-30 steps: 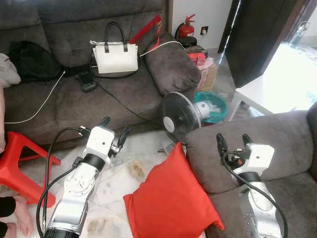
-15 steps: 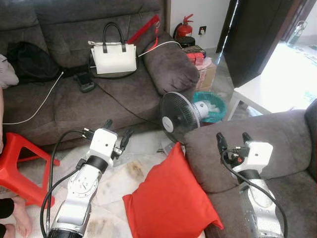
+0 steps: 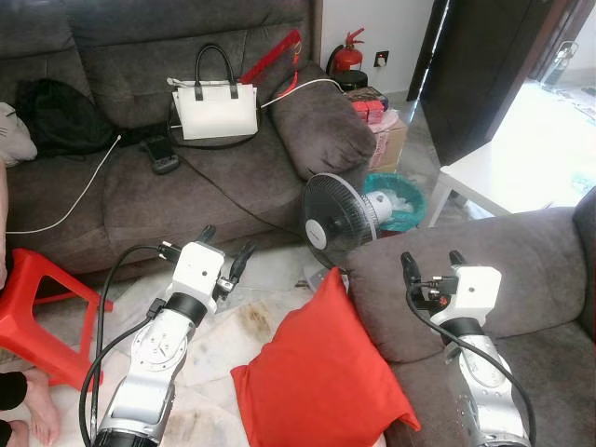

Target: Move the pillow to the sofa from floor

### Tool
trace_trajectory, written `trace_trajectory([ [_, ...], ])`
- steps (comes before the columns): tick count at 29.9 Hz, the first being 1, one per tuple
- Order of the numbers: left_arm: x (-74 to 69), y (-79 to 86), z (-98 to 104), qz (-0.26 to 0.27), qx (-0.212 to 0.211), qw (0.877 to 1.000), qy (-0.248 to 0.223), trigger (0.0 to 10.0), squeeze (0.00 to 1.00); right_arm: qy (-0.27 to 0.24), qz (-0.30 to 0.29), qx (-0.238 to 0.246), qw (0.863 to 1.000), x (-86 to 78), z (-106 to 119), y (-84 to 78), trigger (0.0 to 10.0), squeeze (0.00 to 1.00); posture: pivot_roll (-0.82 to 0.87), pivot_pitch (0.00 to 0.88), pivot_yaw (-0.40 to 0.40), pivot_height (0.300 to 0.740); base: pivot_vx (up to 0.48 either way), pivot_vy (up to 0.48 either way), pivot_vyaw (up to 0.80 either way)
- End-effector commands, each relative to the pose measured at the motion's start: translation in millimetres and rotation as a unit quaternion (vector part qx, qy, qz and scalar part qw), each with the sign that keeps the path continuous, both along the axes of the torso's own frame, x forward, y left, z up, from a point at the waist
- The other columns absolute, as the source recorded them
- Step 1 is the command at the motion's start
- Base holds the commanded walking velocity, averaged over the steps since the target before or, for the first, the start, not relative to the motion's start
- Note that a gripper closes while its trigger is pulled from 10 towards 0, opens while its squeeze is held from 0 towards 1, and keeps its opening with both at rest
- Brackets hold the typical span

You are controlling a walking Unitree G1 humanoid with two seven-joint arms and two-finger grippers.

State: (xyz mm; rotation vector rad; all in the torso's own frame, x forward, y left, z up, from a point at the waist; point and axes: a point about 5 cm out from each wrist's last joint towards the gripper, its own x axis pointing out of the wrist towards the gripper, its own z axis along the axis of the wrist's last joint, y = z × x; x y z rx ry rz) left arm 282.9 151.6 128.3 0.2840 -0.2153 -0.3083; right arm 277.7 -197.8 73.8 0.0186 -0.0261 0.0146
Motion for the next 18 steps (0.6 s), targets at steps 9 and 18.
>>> trace_trajectory([
  [9, 0.7, -1.6, -1.5, -0.003, 0.007, 1.0, 0.0, 10.0, 0.0, 0.002, -0.001, -0.002, 1.0, -0.9, -0.9, -0.1, 10.0, 0.0, 0.08, 0.074, -0.001, 0.641, 0.0, 0.0, 0.0],
  [18, 0.6, -0.9, -1.0, 0.0, 0.008, 1.0, 0.0, 10.0, 0.0, -0.01, 0.001, -0.008, 1.0, 1.0, 2.9, 2.9, 10.0, 0.0, 0.08, 0.083, -0.002, 0.641, 0.0, 0.0, 0.0],
])
